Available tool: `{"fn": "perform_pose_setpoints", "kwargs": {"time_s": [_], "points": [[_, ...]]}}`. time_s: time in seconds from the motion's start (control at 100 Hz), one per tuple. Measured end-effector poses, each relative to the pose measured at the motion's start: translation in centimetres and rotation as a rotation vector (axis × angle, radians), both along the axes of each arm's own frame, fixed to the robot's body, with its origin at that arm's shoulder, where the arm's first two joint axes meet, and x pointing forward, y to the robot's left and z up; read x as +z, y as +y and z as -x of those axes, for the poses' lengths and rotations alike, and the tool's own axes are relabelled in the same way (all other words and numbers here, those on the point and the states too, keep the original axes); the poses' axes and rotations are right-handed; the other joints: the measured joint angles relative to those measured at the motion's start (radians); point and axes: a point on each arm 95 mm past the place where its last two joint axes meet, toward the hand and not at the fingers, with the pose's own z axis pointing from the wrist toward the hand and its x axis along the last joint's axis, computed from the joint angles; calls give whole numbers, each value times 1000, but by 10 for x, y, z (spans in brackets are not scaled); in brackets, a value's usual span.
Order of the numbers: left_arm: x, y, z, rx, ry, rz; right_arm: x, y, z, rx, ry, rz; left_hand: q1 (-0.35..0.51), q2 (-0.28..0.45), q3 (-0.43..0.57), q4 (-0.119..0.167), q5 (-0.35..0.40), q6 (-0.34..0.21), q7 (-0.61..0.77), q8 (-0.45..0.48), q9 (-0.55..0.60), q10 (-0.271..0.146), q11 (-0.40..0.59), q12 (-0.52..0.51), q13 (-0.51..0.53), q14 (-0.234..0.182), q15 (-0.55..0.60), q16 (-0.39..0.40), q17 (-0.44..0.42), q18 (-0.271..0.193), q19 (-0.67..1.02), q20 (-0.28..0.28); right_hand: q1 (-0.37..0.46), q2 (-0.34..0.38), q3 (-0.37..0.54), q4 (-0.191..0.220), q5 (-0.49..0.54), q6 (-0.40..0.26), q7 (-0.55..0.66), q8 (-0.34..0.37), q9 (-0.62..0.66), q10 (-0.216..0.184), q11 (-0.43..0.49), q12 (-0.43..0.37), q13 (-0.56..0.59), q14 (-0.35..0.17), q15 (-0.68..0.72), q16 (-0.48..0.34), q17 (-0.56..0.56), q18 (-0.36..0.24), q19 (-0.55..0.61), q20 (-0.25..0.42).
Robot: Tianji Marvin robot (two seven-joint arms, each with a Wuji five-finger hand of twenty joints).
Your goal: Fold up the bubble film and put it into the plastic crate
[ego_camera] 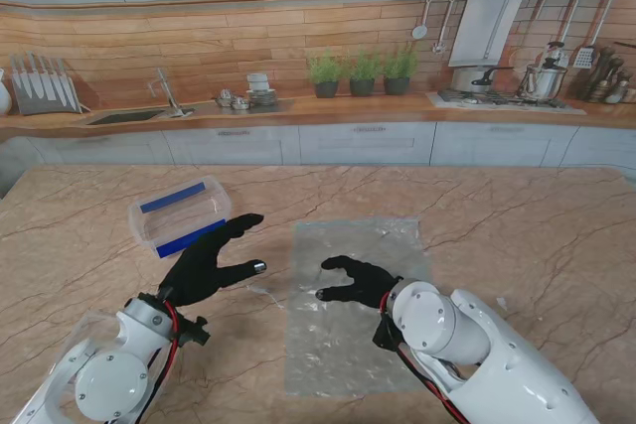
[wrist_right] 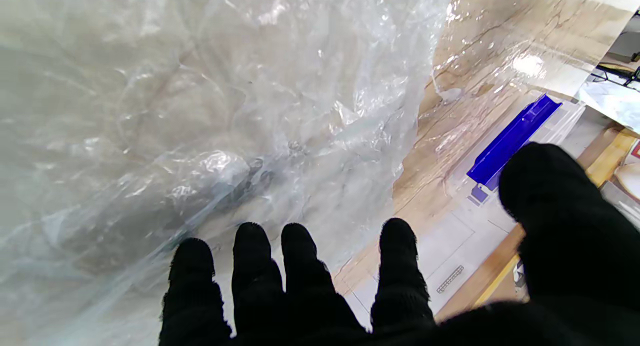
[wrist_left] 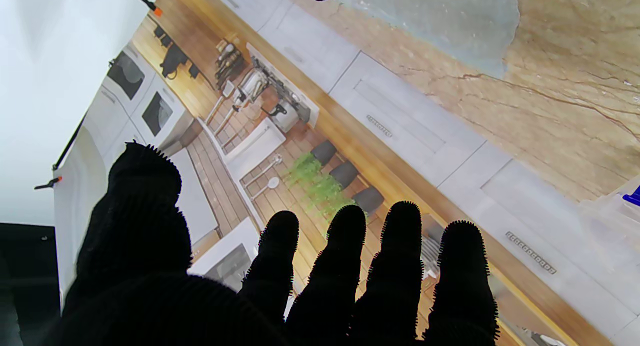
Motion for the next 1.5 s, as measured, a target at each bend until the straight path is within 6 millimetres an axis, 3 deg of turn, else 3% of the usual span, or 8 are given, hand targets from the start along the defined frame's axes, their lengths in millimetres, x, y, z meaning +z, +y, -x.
{"fn": "perform_pose_setpoints", "kwargs": {"time_s": [0.4, 0.51, 0.89, 1.11, 1.21, 1.28, 1.41, 1.5], "points": [[-1, 1, 1, 2, 8, 21, 1, 12, 12, 18, 19, -43, 3, 0, 0, 0, 0, 0, 0, -7, 0, 0, 0, 0, 0, 5, 0, 0, 0, -2, 5, -9, 0, 0, 0, 0, 0, 18, -25, 0, -10, 2, 0, 0, -10, 0, 7, 0, 0, -1, 0, 10], [-1, -2, 1, -23, 37, 50, -2, 12, 17, 41, -24, -84, 3, 0, 0, 0, 0, 0, 0, -7, 0, 0, 0, 0, 0, 8, 8, 0, 0, -6, 5, -11, 0, 0, 0, 0, 0, 20, -25, 0, -10, 9, 0, 0, -10, -7, 7, 0, 33, 27, 108, 58], [-2, -9, -1, -42, 49, 24, -1, 6, 18, 127, -48, -109, 3, 0, 0, 0, 0, 0, 0, -7, 0, 0, 0, 0, 0, 9, 10, 0, 0, -7, 5, -21, 0, 0, 0, 0, 0, 20, -37, 0, -10, 6, 0, 0, -9, -33, 0, 0, 70, 60, 181, 83], [-4, -11, -2, -41, 42, 39, 4, 5, 16, 177, -196, -117, 13, 0, 0, 0, 0, 0, 0, -7, 0, 8, 0, 0, 0, 9, 26, 0, -1, -81, 28, -42, 0, -1, 0, 0, 0, 19, -14, 1, 11, -6, 8, 0, -9, -53, -13, 0, 62, 3, 181, 84], [-4, -14, -4, -14, 7, 65, 9, 3, 12, 189, -279, -108, 27, 0, 0, 0, 15, 0, 0, -7, 0, 25, 0, 0, 0, 9, 41, 0, -2, -75, 74, -46, 0, -1, 1, 0, 0, 18, 14, 8, 21, -8, 9, 0, -7, -56, -14, 0, 62, -9, 181, 84], [-3, -17, -7, 3, -23, 57, 12, 2, 10, 196, -318, -89, 27, 0, 0, 0, 35, 0, 0, -7, 13, 24, 14, 0, 0, 9, 54, 0, 1, -20, 139, -46, 0, -1, 1, 0, 0, 17, 25, 12, 23, -8, 9, 0, 3, -58, -15, 0, 63, -10, 181, 83], [-5, -26, -18, 17, -40, 28, 18, -1, 5, 192, -366, -69, 30, 0, 0, 0, 80, 0, 21, 27, 29, 13, 50, 11, 28, 9, 113, 59, 24, 3, 290, 47, 0, -19, 2, 0, 23, 17, 77, 30, 32, -8, 27, 3, 23, -60, -11, 0, 83, -11, 181, 83], [-3, -30, -31, 11, 6, -10, 23, -6, -3, 198, -478, -16, 38, 0, 12, 0, 81, 9, 23, 30, 93, 11, 151, 110, 74, 9, 294, 212, 59, 4, 405, 129, 10, -44, 4, 0, 84, 32, 110, 101, 74, -8, 76, 29, 98, -54, 35, 34, 150, -8, 244, 93]]}}
